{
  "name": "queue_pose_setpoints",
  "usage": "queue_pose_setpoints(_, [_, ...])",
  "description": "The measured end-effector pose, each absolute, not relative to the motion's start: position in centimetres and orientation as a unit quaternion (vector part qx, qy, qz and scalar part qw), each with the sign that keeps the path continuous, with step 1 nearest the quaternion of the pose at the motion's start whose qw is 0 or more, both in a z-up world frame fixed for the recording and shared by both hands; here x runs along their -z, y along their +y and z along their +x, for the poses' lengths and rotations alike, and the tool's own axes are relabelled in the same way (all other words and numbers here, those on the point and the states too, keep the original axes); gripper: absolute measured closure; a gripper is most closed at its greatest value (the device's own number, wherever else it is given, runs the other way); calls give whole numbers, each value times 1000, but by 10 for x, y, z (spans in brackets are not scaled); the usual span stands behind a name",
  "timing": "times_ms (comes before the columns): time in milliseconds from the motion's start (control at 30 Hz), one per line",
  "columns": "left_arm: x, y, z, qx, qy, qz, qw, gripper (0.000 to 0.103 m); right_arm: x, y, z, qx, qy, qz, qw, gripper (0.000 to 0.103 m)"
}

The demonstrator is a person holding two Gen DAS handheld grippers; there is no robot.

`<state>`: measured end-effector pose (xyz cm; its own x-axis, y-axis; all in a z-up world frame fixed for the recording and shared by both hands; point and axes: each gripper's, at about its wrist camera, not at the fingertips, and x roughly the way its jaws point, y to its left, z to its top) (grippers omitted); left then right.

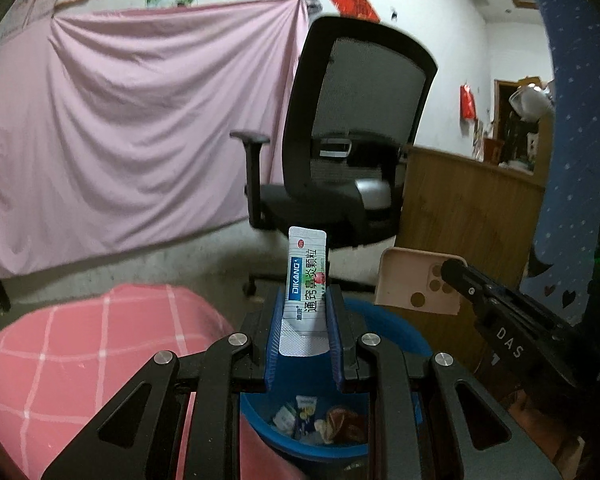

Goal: Collect trash

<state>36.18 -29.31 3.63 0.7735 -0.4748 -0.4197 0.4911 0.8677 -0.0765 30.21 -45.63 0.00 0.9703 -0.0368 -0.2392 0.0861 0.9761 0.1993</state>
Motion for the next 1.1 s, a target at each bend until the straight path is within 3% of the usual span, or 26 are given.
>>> queue_pose_setpoints(467, [2, -287, 394, 261, 348, -7, 900, 84, 19, -460, 321, 17, 173, 128, 976, 94])
queue_pose_setpoints(567, [8, -285, 400, 256, 370, -6, 893, 75, 24, -460, 327, 7, 191, 135, 972, 92])
queue_pose_setpoints(733, [7, -278, 398, 250, 365, -15, 897, 71, 27, -460, 328, 0, 201, 140, 969, 91])
queue_pose_setpoints(867, [2, -270, 396, 244, 356, -20, 902, 70, 26, -459, 328, 1, 198, 140, 970, 76])
queue_pose_setpoints(1100, [-10, -251, 392, 227, 337, -36, 913, 62, 20, -453, 324, 1, 190, 132, 973, 76])
